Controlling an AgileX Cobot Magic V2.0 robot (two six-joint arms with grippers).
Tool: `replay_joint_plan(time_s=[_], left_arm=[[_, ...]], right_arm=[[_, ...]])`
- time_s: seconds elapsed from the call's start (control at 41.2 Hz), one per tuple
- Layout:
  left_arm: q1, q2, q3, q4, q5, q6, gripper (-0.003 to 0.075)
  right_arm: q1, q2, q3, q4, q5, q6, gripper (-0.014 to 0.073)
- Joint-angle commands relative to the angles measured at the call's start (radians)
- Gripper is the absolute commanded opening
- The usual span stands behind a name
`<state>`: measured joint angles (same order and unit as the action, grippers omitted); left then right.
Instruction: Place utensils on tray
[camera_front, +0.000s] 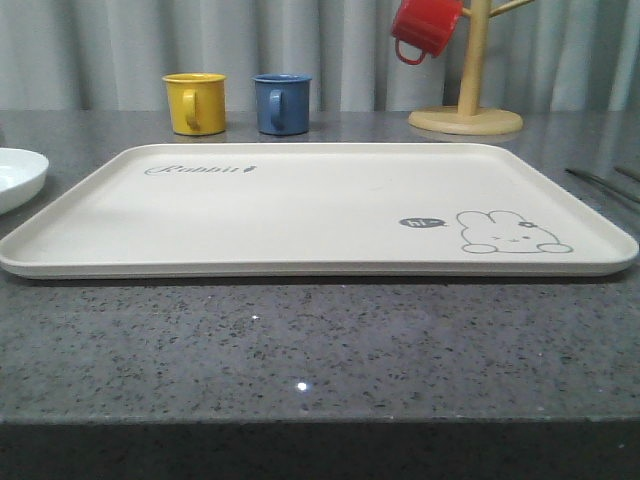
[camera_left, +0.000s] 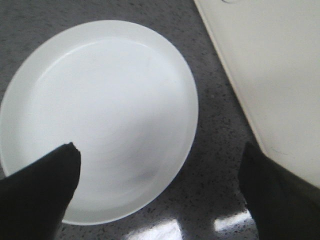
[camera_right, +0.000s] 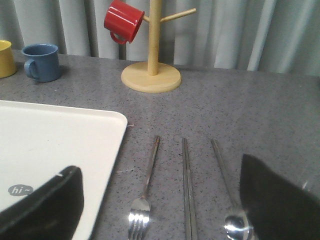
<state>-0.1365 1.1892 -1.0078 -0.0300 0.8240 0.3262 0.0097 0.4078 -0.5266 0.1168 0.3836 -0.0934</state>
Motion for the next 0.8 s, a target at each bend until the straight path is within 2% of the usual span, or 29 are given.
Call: replay_joint_plan(time_s=[0.0, 0.146, 0.267, 0.51, 0.632, 0.729, 0.777], left_arm=[[-0.051, 0.066, -0.078, 0.039, 0.01, 0.01, 0.0578], [-0.094, 0.19, -0.133, 0.092, 0.093, 0.01, 0.0459], [-0.094, 0.262, -0.151, 0.092, 0.104, 0.01, 0.037], [-0.094, 0.332, -0.151, 0.092, 0.11, 0.01, 0.0288], [-0.094, 0.334, -0.151, 0.092, 0.128, 0.01, 0.0151], [-0.094, 0.334, -0.151, 0.092, 0.129, 0.01, -0.0022], [-0.094, 0.334, -0.151, 0.092, 0.129, 0.01, -0.0018]], right_arm=[[-0.005, 0.012, -0.035, 0.005, -0.073, -0.006, 0.0655], [-0.005, 0.012, -0.035, 0.005, -0.073, -0.006, 0.0655], [-0.005, 0.012, -0.035, 0.005, -0.073, -0.006, 0.0655], [-0.005, 0.012, -0.035, 0.005, -0.073, -0.006, 0.0655], [-0.005, 0.012, -0.035, 0.005, -0.073, -0.006, 0.0655], [-0.005, 0.012, -0.035, 0.005, -0.073, -0.006, 0.0655], [-0.005, 0.012, -0.035, 0.005, -0.073, -0.006, 0.0655]])
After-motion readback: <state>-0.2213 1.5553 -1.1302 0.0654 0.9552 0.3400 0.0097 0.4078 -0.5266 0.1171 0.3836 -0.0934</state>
